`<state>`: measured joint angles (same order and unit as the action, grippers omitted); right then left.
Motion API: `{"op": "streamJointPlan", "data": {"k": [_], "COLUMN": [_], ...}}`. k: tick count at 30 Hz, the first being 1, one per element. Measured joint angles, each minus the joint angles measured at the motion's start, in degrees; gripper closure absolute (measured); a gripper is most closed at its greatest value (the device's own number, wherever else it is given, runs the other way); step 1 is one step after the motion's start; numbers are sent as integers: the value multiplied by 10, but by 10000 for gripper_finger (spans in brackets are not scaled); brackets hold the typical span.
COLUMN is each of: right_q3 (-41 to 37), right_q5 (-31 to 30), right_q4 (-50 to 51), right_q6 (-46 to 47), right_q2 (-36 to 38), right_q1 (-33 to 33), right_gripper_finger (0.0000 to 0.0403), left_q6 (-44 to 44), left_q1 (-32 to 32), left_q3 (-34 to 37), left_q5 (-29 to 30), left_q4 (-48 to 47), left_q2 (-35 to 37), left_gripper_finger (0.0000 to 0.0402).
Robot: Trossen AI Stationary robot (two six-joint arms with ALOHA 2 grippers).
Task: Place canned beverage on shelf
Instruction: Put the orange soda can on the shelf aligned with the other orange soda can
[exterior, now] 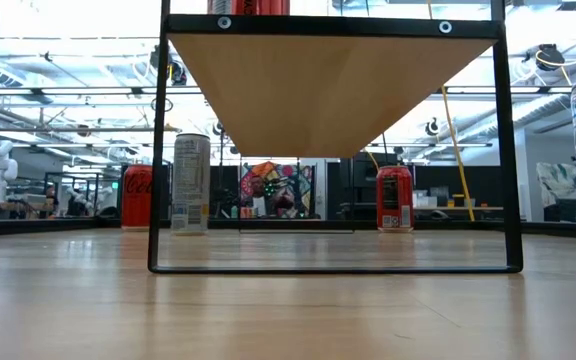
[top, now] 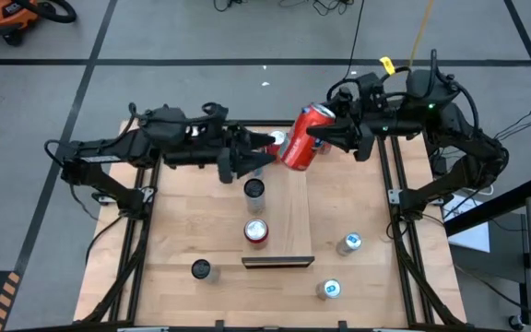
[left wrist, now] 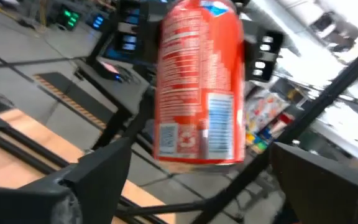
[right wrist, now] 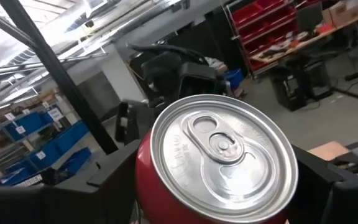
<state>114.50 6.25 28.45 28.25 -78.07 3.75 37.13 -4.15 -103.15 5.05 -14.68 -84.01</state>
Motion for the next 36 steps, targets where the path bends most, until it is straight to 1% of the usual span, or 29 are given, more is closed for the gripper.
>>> {"op": "streamJointPlan", "data": {"k": [2,8,16,22,28,31,36], "right_q3": [0,0,0,0,0,0,0], "right_q5": [2,3,3,3,15,15,15], "right_q4": [3,6,-3,-4,-9,-11,-10], "right_q6": [5,15,16,16,16,21,22], "right_q2": [-2,-16,-26,-38,-50,-52,-51], "right_q1": [0,0,0,0,-1,0,0], "right_gripper_finger": [124,124,124,124,124,124,124], "left_q6": [0,1,1,1,6,16,16], "left_q1": [9,31,34,34,34,34,34], "left_q3": [0,0,-1,0,0,0,0], "left_q5": [-13,-66,-74,-120,-126,-131,-134], "left_q4": [1,0,-13,1,0,-6,-12], "left_q2": [2,-3,-18,-31,-39,-39,-39], "left_gripper_finger": [6,9,2,2,2,13,52]}}
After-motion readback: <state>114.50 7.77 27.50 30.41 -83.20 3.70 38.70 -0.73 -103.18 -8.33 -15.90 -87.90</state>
